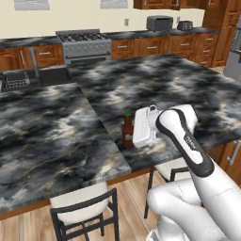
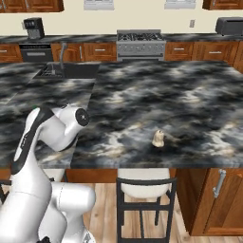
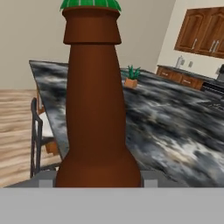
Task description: Get the candle and the beer from the cabinet and move them to the dining counter.
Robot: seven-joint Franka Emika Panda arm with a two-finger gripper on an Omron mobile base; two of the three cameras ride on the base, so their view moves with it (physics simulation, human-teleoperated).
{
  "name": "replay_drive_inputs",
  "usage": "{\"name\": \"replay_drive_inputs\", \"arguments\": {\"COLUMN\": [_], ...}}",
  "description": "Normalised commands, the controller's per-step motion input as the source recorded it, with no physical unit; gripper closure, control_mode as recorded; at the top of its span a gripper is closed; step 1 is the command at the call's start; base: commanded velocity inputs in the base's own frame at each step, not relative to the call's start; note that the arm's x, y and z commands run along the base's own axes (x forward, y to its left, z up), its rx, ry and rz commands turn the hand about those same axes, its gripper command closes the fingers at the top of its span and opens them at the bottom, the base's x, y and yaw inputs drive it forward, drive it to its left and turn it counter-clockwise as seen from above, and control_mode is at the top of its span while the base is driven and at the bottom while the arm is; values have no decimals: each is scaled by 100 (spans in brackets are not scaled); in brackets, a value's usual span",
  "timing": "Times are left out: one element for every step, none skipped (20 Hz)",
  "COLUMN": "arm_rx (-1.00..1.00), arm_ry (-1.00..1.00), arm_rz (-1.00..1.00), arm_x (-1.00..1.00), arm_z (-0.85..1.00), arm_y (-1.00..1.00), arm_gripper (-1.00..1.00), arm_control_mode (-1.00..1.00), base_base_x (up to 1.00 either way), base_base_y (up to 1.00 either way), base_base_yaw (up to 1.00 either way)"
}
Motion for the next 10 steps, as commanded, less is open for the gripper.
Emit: {"name": "replay_drive_inputs", "arguments": {"arm_rx": [3, 4, 5, 5, 4, 3, 2, 0, 0, 0], "arm_ry": [0, 0, 0, 0, 0, 0, 0, 0, 0, 0], "arm_rz": [4, 5, 5, 4, 5, 4, 3, 3, 3, 3], "arm_x": [38, 38, 40, 44, 43, 44, 44, 44, 43, 40], "arm_z": [-31, -26, -21, -21, -20, -19, -19, -24, -28, -30], "arm_y": [0, 0, 0, 0, 0, 0, 0, 0, 0, 0], "arm_gripper": [100, 100, 100, 100, 100, 100, 100, 100, 100, 100], "arm_control_mode": [-100, -100, -100, -100, -100, -100, -100, -100, -100, -100], "base_base_x": [0, 0, 0, 0, 0, 0, 0, 0, 0, 0], "base_base_y": [0, 0, 0, 0, 0, 0, 0, 0, 0, 0], "base_base_yaw": [0, 0, 0, 0, 0, 0, 0, 0, 0, 0]}}
